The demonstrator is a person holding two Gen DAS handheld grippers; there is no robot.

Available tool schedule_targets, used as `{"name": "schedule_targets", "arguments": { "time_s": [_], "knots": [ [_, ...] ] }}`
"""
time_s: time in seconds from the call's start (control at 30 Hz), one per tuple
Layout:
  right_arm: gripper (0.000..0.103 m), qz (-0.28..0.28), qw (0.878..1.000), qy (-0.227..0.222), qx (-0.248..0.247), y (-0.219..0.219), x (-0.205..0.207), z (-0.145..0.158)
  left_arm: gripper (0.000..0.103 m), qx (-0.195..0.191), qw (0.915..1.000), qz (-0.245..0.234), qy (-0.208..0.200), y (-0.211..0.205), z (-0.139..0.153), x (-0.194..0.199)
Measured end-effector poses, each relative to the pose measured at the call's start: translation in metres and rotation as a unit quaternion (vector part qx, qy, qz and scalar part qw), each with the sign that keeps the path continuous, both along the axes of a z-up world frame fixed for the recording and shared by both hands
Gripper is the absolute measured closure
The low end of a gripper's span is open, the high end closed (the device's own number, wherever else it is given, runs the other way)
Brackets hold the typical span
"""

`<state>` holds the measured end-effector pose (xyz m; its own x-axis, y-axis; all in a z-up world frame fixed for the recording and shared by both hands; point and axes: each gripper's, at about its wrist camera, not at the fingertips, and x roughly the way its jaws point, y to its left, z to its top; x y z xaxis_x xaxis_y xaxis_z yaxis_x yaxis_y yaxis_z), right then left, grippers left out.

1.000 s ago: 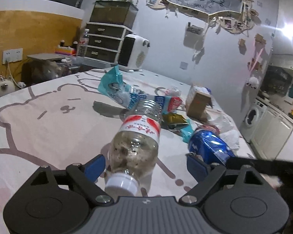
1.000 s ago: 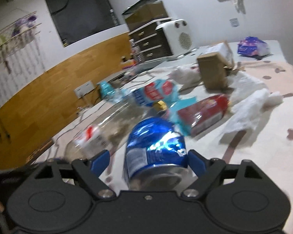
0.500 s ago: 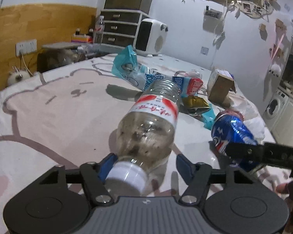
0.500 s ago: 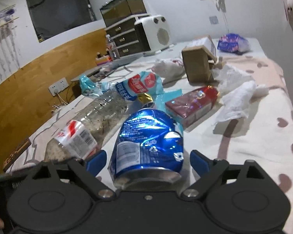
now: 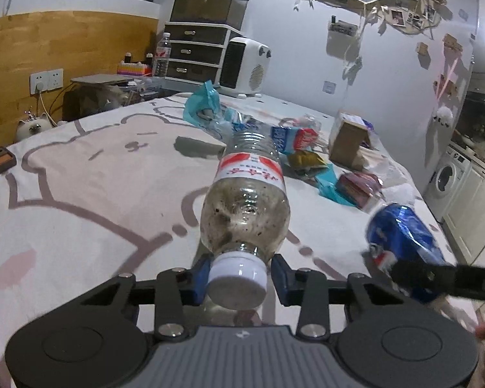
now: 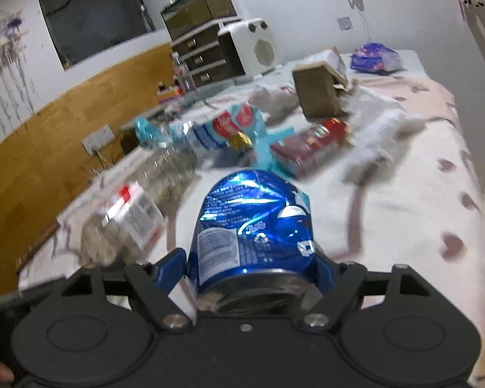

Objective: Collect trash
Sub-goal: 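Grasp the clear plastic bottle cap with the left gripper while the right gripper grasps the blue Pepsi can, then lift the bottle with the left gripper while the right gripper lifts the can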

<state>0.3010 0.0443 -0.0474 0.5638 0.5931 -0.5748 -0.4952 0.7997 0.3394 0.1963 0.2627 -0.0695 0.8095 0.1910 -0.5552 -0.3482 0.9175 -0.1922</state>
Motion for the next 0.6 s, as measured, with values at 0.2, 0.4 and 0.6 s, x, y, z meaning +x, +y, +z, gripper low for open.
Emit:
{"name": "schedule_targets", "arguments": {
  "time_s": [0.2,0.4,0.6],
  "knots": [
    [0.014,0.014,1.000,0.020,-0.005,-0.030,-0.045,0.007,0.063,-0.007,0.9999,-0.007,-0.004,-0.018,-0.002,-0.018],
    [0.011,0.092,0.995,0.006,0.025,-0.049,-0.075,0.015,0.069,-0.023,0.9997,-0.008,-0.008,-0.027,-0.003,-0.031],
    [0.023,0.126,0.989,-0.082,0.014,-0.030,-0.082,0.026,0.070,-0.021,0.9997,0.002,-0.010,-0.028,-0.003,-0.040]
  ]
}}
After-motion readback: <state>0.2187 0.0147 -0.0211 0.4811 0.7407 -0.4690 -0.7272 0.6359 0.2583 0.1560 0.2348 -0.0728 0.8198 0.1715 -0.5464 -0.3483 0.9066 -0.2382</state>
